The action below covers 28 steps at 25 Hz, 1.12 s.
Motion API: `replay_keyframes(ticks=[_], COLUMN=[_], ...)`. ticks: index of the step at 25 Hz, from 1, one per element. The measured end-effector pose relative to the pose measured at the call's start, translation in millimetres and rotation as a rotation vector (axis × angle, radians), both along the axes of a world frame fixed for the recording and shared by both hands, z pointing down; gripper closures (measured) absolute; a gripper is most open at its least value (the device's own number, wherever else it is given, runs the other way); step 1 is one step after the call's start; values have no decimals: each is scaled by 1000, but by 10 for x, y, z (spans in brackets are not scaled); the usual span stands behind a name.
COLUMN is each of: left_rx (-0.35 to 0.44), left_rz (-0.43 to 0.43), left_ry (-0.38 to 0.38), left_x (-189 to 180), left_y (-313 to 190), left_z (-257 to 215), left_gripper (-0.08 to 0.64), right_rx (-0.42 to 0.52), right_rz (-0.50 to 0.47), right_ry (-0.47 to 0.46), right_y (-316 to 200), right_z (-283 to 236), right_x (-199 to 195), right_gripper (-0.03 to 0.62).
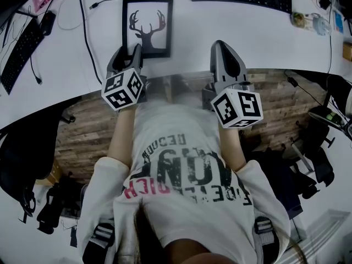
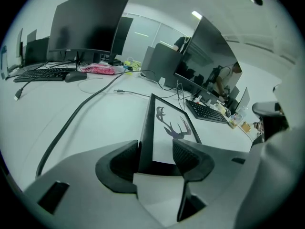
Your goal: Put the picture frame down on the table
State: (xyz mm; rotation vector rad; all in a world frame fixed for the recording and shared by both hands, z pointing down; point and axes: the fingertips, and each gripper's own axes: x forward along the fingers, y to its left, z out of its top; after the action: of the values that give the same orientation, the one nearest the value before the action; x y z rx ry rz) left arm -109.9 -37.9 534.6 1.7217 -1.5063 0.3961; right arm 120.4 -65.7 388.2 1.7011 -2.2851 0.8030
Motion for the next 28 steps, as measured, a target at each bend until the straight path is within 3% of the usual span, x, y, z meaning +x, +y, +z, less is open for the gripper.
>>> replay_keyframes(ticks=[13, 18, 28], left_rx=[-28, -33, -36], left_rz=[16, 56, 57], left_ry=[-38, -128, -126], left_x=[-22, -45, -34], left_y=[5, 11, 9], left_z=[87, 112, 117], left_gripper=[327, 344, 345], right_rx=[-5, -4, 4], right_rz=[-3, 1, 9], right_ry=[-6, -7, -4], right_y=[-45, -64, -83], right_z=[9, -5, -41], right_x=[15, 22, 59], right_gripper=[592, 591, 592])
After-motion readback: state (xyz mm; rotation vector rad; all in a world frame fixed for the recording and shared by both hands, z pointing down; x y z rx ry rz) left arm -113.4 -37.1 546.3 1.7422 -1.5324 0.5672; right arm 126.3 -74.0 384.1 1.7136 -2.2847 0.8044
